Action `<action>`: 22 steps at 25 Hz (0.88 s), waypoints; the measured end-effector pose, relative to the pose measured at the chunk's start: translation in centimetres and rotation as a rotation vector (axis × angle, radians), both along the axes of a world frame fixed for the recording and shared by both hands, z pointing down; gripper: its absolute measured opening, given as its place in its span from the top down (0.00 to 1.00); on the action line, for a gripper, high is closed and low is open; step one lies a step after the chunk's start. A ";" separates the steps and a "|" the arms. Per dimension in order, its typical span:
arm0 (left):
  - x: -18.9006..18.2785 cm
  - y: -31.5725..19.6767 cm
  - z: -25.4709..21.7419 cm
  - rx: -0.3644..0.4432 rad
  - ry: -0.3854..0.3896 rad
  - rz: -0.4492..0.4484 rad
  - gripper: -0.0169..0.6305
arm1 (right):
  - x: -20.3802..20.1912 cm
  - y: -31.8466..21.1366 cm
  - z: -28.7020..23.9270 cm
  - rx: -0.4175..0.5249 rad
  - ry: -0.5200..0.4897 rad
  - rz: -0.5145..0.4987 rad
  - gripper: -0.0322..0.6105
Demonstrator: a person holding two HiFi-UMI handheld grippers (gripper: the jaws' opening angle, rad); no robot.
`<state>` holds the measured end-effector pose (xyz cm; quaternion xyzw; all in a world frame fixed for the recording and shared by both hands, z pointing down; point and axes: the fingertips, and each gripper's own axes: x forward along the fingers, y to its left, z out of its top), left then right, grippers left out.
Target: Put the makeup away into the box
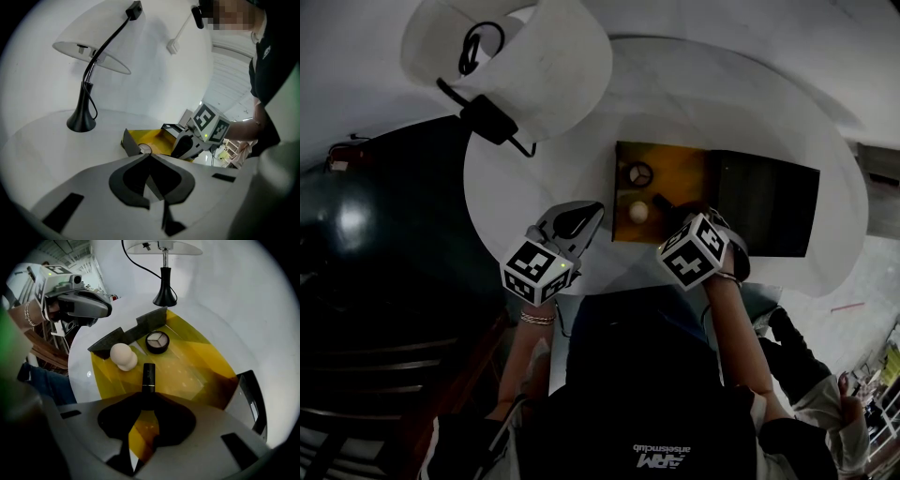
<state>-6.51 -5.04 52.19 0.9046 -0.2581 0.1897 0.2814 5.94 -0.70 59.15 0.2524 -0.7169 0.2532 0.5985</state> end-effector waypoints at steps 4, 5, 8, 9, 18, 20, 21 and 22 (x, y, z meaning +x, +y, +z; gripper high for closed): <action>-0.2 0.2 0.0 -0.003 0.002 -0.002 0.95 | 0.0 0.1 0.1 0.003 0.007 0.008 0.79; -0.2 0.2 0.0 -0.002 0.003 -0.003 0.95 | 0.0 0.1 0.1 0.006 0.007 0.011 0.79; -0.3 0.3 -0.1 0.000 0.003 -0.005 0.95 | 0.0 0.1 0.1 0.016 0.015 0.010 0.79; -0.4 0.3 -0.1 0.001 0.002 -0.005 0.95 | 0.0 0.2 0.2 0.019 0.018 0.007 0.79; -0.2 0.2 -0.1 0.004 -0.003 0.005 0.95 | 0.0 -0.1 -0.5 0.048 0.003 0.031 0.77; 0.0 0.0 -0.3 0.013 -0.005 0.008 0.95 | 0.0 -0.3 -0.9 0.059 -0.003 0.036 0.77; 0.2 -0.2 -0.5 0.020 -0.006 0.011 0.95 | 0.0 -0.4 -1.1 0.065 -0.006 0.039 0.77; 0.3 -0.4 -0.6 0.028 -0.008 0.014 0.95 | 0.0 -0.5 -1.2 0.071 -0.010 0.042 0.77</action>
